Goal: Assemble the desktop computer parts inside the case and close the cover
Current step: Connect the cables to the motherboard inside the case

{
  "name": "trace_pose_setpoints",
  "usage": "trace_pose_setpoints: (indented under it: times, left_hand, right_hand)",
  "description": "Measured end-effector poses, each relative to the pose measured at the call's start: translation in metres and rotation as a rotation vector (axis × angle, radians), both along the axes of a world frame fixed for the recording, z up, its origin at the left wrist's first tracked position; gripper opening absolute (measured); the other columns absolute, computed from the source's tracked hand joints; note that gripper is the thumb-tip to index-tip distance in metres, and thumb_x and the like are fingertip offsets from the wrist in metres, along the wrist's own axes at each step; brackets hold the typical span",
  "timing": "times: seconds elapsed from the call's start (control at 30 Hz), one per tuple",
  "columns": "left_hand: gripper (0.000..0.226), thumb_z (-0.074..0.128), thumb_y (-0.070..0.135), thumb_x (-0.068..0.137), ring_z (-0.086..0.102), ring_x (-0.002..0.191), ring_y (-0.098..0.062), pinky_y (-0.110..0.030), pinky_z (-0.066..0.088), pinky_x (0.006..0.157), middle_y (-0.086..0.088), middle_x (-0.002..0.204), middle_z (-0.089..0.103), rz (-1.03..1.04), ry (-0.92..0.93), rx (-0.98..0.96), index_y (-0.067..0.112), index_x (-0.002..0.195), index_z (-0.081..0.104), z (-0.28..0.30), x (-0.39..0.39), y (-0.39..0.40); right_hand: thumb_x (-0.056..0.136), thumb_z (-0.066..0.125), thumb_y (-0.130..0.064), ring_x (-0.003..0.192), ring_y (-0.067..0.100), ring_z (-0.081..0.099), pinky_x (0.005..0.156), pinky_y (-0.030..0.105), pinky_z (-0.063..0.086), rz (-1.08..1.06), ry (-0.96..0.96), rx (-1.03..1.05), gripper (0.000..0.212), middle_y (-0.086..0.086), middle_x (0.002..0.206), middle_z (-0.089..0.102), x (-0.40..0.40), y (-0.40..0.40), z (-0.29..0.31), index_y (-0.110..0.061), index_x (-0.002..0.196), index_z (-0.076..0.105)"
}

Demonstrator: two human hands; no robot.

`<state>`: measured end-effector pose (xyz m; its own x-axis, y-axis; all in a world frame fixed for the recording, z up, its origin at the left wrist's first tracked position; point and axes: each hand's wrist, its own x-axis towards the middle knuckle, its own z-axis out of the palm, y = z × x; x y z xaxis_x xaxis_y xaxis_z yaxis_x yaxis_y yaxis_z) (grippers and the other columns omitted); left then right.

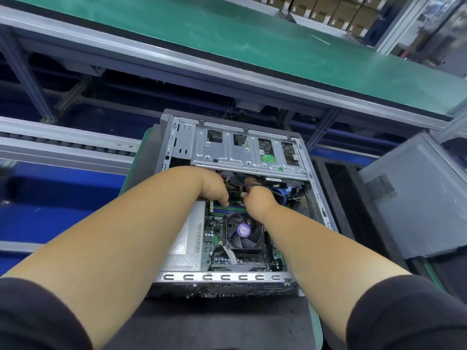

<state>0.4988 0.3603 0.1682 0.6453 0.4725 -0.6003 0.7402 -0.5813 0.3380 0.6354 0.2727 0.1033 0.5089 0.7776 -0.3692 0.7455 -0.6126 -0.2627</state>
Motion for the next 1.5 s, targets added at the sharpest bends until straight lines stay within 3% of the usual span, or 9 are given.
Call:
trace_pose_setpoints:
  times: [0.1,0.27,0.43,0.57,0.73,1.07,1.2,1.3,1.5]
  left_hand:
    - [0.052,0.063,0.041,0.090,0.054,0.110,-0.025,-0.034,0.042,0.092,-0.008,0.135,0.053,0.031,-0.029,-0.010,0.011,0.132,0.055,-0.001,0.000,0.002]
    - [0.054,0.062,0.040,0.092,0.053,0.116,-0.027,-0.033,0.040,0.088,-0.010,0.137,0.053,0.114,-0.032,0.017,0.007,0.134,0.052,-0.003,-0.004,0.009]
    - [0.045,0.059,0.037,0.095,0.053,0.097,-0.024,-0.031,0.041,0.083,-0.010,0.129,0.059,-0.073,0.103,0.146,0.003,0.125,0.058,-0.009,0.009,0.005]
    - [0.045,0.050,0.039,0.100,0.057,0.114,-0.027,-0.035,0.042,0.093,-0.010,0.128,0.059,-0.130,0.166,0.183,0.004,0.127,0.056,-0.015,0.026,0.003]
    - [0.062,0.040,0.054,0.099,0.050,0.125,-0.027,-0.037,0.037,0.102,-0.011,0.138,0.053,-0.056,0.203,0.173,0.005,0.134,0.050,-0.019,0.040,0.003]
    - [0.048,0.059,0.047,0.092,0.053,0.097,-0.022,-0.031,0.041,0.086,-0.006,0.115,0.060,-0.017,0.097,0.111,0.008,0.120,0.057,-0.024,0.034,0.012]
    - [0.045,0.061,0.038,0.093,0.054,0.099,-0.022,-0.034,0.043,0.091,-0.008,0.123,0.060,-0.053,0.106,0.132,0.005,0.124,0.057,-0.028,0.032,0.012]
    - [0.042,0.062,0.035,0.093,0.052,0.093,-0.021,-0.032,0.043,0.084,-0.005,0.110,0.058,-0.102,0.144,0.138,0.006,0.124,0.058,-0.029,0.029,0.012]
    - [0.045,0.052,0.035,0.099,0.055,0.108,-0.023,-0.030,0.038,0.084,-0.009,0.131,0.057,-0.141,0.154,0.178,0.005,0.133,0.052,-0.025,0.029,0.012]
  right_hand:
    - [0.103,0.042,-0.007,0.123,0.033,0.053,0.094,0.037,0.045,-0.008,-0.017,-0.049,0.037,0.013,0.137,0.055,0.002,0.000,0.005,-0.006,0.139,0.052]
    - [0.100,0.040,0.000,0.118,0.034,0.057,0.088,0.039,0.048,0.039,-0.072,-0.073,0.050,0.014,0.131,0.059,0.007,0.000,0.000,-0.007,0.149,0.040]
    - [0.105,0.043,-0.035,0.108,0.036,0.060,0.081,0.031,0.042,-0.068,0.082,0.018,0.044,0.021,0.115,0.066,0.018,-0.001,-0.006,0.000,0.122,0.063]
    - [0.104,0.049,-0.034,0.084,0.026,0.055,0.070,0.028,0.038,-0.030,0.147,0.022,0.040,0.013,0.085,0.064,0.026,-0.008,-0.012,0.001,0.117,0.063]
    - [0.102,0.052,-0.029,0.090,0.024,0.059,0.070,0.026,0.038,-0.027,0.201,0.110,0.028,0.012,0.107,0.067,0.030,-0.008,-0.020,-0.008,0.119,0.062]
    - [0.101,0.052,-0.024,0.105,0.032,0.062,0.077,0.029,0.041,-0.066,0.172,0.168,0.028,0.014,0.116,0.068,0.027,-0.004,-0.024,-0.006,0.120,0.064]
    - [0.102,0.047,-0.021,0.076,0.027,0.057,0.068,0.029,0.042,-0.107,0.118,0.129,0.028,0.004,0.072,0.058,0.027,-0.001,-0.026,-0.009,0.119,0.066]
    - [0.104,0.046,-0.027,0.065,0.026,0.052,0.063,0.028,0.039,-0.147,0.093,0.123,0.030,0.004,0.061,0.051,0.026,0.003,-0.028,-0.008,0.116,0.067]
    - [0.105,0.039,-0.028,0.108,0.034,0.063,0.076,0.030,0.039,-0.073,-0.022,0.082,0.034,0.017,0.117,0.066,0.025,-0.005,-0.027,-0.010,0.123,0.062]
